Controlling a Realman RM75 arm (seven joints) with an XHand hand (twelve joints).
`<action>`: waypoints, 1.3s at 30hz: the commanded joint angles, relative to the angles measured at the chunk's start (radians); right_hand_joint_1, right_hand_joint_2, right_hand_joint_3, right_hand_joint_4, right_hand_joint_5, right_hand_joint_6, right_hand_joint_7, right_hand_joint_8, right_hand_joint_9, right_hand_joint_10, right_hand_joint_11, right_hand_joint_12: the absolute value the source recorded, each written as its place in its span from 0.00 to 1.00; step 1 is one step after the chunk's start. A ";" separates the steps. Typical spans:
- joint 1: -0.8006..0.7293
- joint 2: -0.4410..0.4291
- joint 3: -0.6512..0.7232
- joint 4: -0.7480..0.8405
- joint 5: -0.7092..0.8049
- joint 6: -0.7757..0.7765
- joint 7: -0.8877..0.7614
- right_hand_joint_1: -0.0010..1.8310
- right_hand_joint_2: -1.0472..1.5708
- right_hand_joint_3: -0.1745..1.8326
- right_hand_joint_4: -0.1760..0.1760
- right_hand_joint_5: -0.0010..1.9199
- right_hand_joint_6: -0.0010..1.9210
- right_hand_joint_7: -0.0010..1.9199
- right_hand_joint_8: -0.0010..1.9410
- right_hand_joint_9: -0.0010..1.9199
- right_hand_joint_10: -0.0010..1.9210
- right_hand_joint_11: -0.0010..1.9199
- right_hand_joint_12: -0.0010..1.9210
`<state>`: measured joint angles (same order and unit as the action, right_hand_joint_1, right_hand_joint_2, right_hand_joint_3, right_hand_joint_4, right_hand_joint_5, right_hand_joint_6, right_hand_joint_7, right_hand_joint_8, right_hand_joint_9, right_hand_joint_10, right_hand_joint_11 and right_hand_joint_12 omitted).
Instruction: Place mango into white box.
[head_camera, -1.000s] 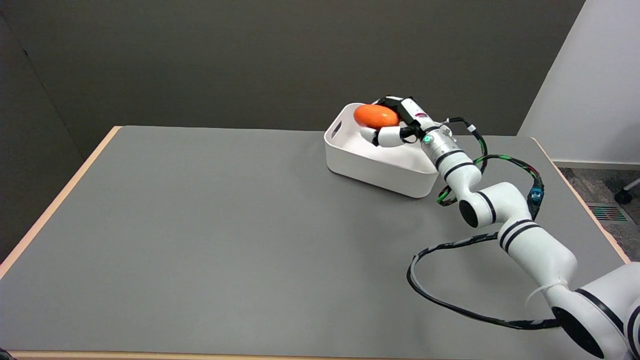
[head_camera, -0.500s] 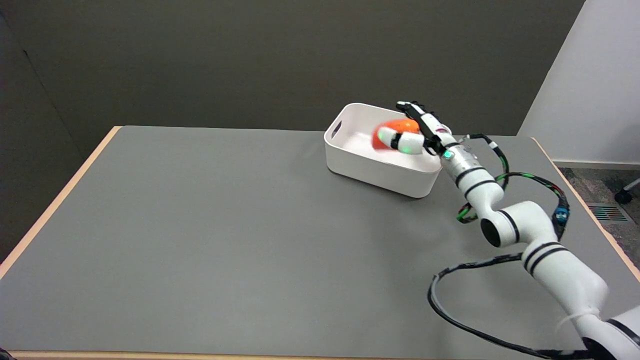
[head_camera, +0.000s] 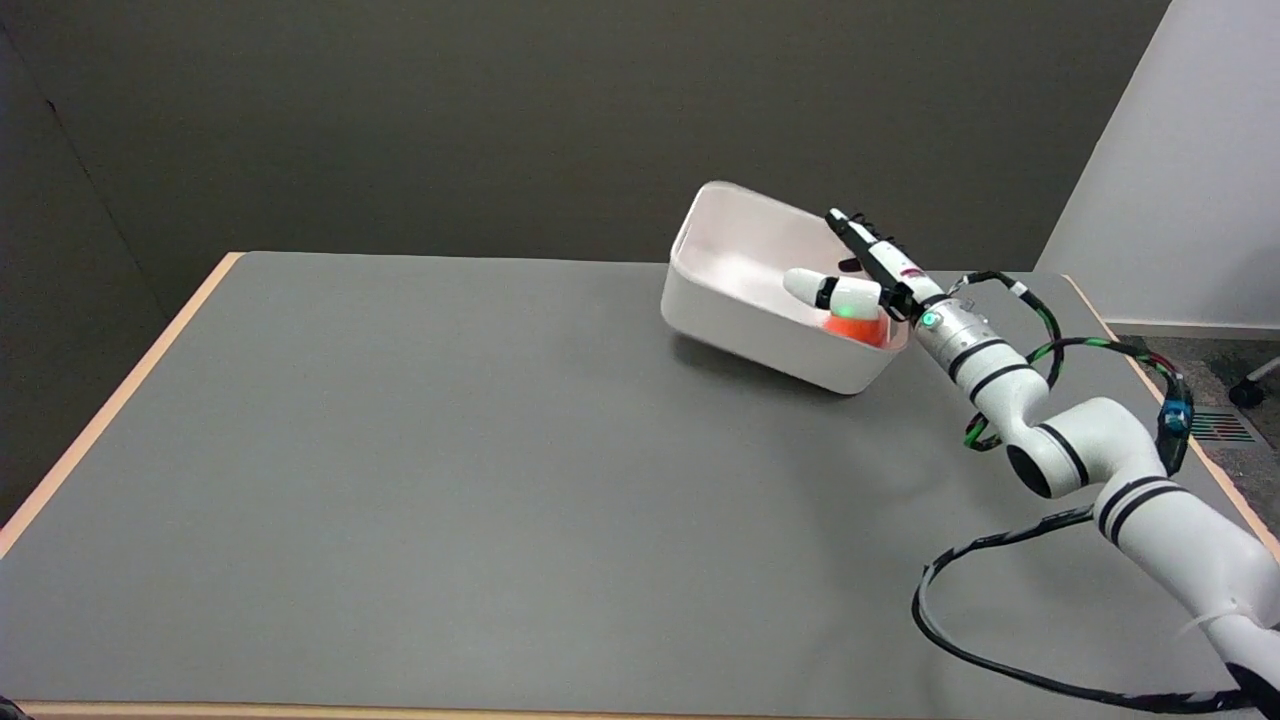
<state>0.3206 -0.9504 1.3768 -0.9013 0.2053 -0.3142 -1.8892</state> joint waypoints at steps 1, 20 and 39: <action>0.118 -0.007 -0.094 0.053 -0.119 -0.077 0.068 0.26 0.61 0.39 0.40 0.00 0.00 0.00 0.00 0.00 0.00 0.00 0.42; -0.261 0.003 0.359 -0.308 0.143 -0.514 0.347 0.18 0.62 0.40 0.41 0.00 0.00 0.00 0.00 0.00 0.00 0.00 0.40; -0.457 -0.198 0.555 -0.013 0.581 -0.707 0.411 0.60 0.88 0.18 0.06 0.25 0.83 0.38 0.70 0.39 0.68 0.31 0.97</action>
<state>0.0709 -0.9857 1.7606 -1.0263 0.4584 -0.8074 -1.5692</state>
